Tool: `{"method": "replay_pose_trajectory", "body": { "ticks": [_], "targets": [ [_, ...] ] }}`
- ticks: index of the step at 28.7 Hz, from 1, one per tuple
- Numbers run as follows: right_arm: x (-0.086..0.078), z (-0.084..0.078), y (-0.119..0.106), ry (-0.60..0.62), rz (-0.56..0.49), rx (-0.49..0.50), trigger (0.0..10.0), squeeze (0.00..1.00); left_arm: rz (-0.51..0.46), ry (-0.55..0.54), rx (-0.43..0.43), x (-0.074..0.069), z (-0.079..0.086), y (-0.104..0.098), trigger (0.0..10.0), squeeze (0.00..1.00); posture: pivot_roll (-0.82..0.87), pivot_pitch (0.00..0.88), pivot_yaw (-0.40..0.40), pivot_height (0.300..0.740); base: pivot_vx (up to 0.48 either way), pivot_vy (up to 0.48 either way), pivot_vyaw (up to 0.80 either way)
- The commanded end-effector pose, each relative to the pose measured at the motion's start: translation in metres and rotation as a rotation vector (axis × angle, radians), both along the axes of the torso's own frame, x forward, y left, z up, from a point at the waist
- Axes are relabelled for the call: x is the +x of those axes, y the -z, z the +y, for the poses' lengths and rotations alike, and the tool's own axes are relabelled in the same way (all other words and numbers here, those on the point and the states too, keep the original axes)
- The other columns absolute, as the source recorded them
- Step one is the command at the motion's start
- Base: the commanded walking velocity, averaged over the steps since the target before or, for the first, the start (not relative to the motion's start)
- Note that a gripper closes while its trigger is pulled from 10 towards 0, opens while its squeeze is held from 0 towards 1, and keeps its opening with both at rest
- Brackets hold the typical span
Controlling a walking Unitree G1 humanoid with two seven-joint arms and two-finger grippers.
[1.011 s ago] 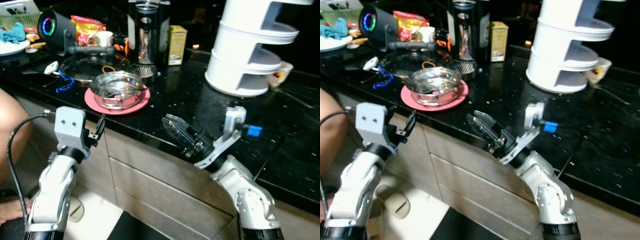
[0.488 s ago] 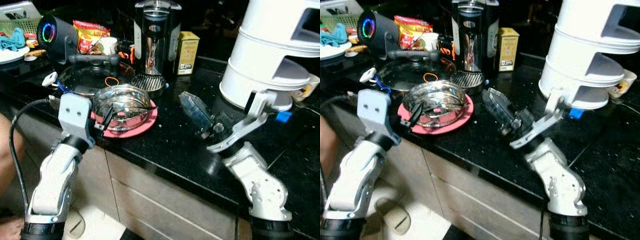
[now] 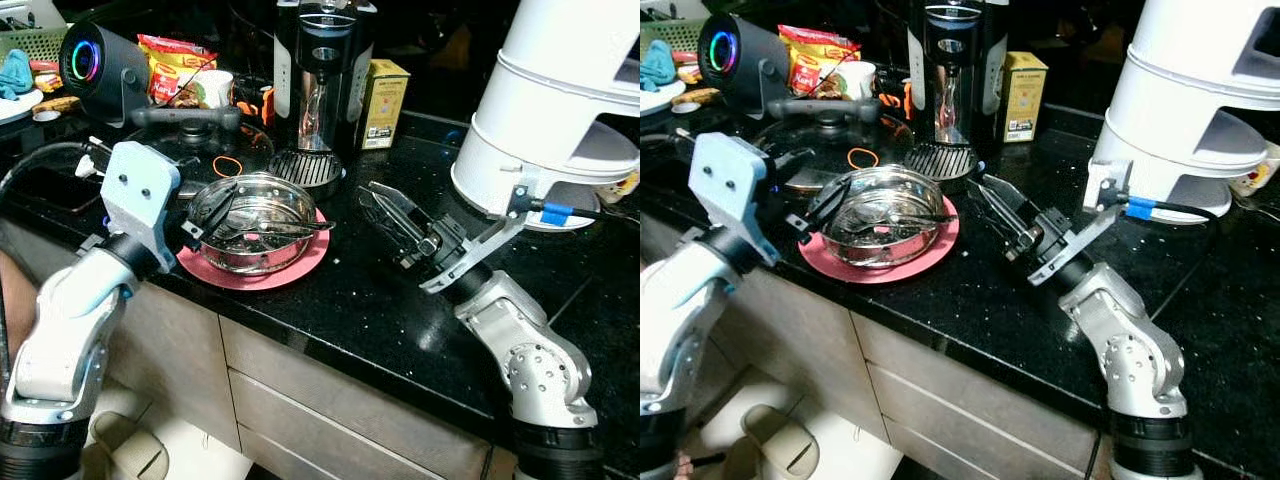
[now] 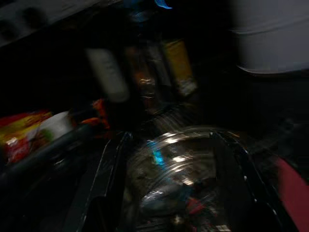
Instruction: Kitchen organization
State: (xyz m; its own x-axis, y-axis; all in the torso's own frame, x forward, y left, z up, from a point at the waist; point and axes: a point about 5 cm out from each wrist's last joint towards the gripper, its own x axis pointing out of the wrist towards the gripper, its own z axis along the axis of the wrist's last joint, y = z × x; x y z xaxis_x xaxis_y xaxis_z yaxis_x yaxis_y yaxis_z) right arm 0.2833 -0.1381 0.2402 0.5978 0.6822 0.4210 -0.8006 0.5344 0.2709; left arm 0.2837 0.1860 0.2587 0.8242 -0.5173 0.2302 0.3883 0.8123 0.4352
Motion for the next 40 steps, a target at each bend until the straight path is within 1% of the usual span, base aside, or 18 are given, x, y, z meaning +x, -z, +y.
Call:
{"method": "replay_pose_trajectory", "body": {
  "ticks": [1,3,4,5,8,9,11,12,13,16,18,20,22,25,28,31,36,40],
  "targets": [
    [-0.004,0.002,-0.002,-0.031,-0.015,-0.024,10.0,0.00,0.037,0.073,0.068,0.000,-0.002,0.003,10.0,0.00,0.03,0.000,-0.062,0.740,0.000,0.000,0.00],
    [-0.005,0.002,-0.002,-0.039,-0.018,-0.028,10.0,0.00,0.047,0.089,0.095,0.000,-0.001,0.003,10.0,0.00,0.03,0.000,-0.061,0.740,0.000,0.000,0.00],
    [-0.007,0.002,-0.003,-0.057,-0.024,-0.041,10.0,0.00,0.071,0.118,0.220,0.004,0.005,0.004,10.0,0.00,0.02,0.000,-0.058,0.740,0.000,0.000,0.00],
    [-0.007,0.002,-0.003,-0.057,-0.024,-0.041,10.0,0.00,0.071,0.118,0.220,0.004,0.005,0.004,10.0,0.00,0.02,0.000,-0.058,0.740,0.000,0.000,0.00],
    [-0.010,-0.001,-0.003,-0.061,-0.028,-0.060,10.0,0.00,0.076,0.099,0.367,0.011,0.016,0.003,10.0,0.00,0.02,0.000,-0.053,0.740,0.000,0.000,0.00],
    [-0.010,-0.001,-0.003,-0.061,-0.028,-0.060,10.0,0.00,0.076,0.099,0.367,0.011,0.016,0.003,10.0,0.00,0.02,0.000,-0.053,0.740,0.000,0.000,0.00],
    [-0.010,-0.005,-0.001,-0.041,-0.021,-0.078,10.0,0.00,0.016,-0.020,0.555,0.028,0.032,-0.003,10.0,0.00,0.01,0.000,-0.050,0.740,0.000,0.000,0.00],
    [-0.010,-0.005,-0.001,-0.041,-0.021,-0.078,10.0,0.00,0.016,-0.020,0.555,0.028,0.032,-0.003,10.0,0.00,0.01,0.000,-0.050,0.740,0.000,0.000,0.00],
    [-0.010,-0.006,-0.001,-0.036,-0.017,-0.087,10.0,0.00,-0.024,-0.058,0.622,0.035,0.033,-0.006,10.0,0.00,0.01,0.000,-0.049,0.740,0.000,0.000,0.00],
    [-0.010,-0.007,-0.001,-0.031,-0.015,-0.090,10.0,0.00,-0.044,-0.065,0.648,0.038,0.031,-0.007,10.0,0.00,0.00,0.000,-0.046,0.740,0.000,0.000,0.00],
    [-0.011,-0.009,-0.002,-0.019,-0.015,-0.103,10.0,0.00,-0.064,-0.037,0.665,0.044,0.022,-0.005,10.0,0.00,-0.01,0.000,-0.045,0.740,0.000,0.000,0.00],
    [-0.011,-0.010,-0.002,-0.015,-0.016,-0.106,10.0,0.00,-0.067,-0.028,0.666,0.045,0.019,-0.004,10.0,0.00,-0.01,0.000,-0.044,0.740,0.000,0.000,0.00],
    [-0.011,-0.012,-0.002,0.003,-0.011,-0.123,10.0,0.00,-0.060,0.038,0.651,0.049,0.007,0.001,10.0,0.00,-0.02,0.000,-0.044,0.740,0.000,0.000,0.00],
    [-0.011,-0.013,-0.002,0.007,-0.009,-0.131,10.0,0.00,-0.057,0.059,0.676,0.052,0.005,0.006,10.0,0.00,-0.02,0.000,-0.044,0.740,0.000,0.000,0.00],
    [-0.010,-0.014,-0.003,0.026,-0.002,-0.147,10.0,0.00,0.021,0.142,0.721,0.057,0.000,0.020,10.0,0.00,-0.03,0.000,-0.043,0.740,0.000,0.000,0.00],
    [-0.010,-0.016,-0.005,0.031,-0.003,-0.156,10.0,0.00,0.059,0.167,0.754,0.058,-0.001,0.022,10.0,0.00,-0.04,0.000,-0.044,0.740,0.000,0.000,0.00],
    [-0.010,-0.017,-0.009,0.038,-0.002,-0.165,10.0,0.00,0.142,0.214,0.823,0.060,0.002,0.013,10.0,0.00,-0.05,0.000,-0.046,0.740,0.000,0.000,0.00],
    [-0.010,-0.017,-0.009,0.038,0.000,-0.168,10.0,0.00,0.167,0.236,0.851,0.060,0.005,0.004,10.0,0.00,-0.05,0.000,-0.049,0.740,0.000,0.000,0.00]
  ]
}}
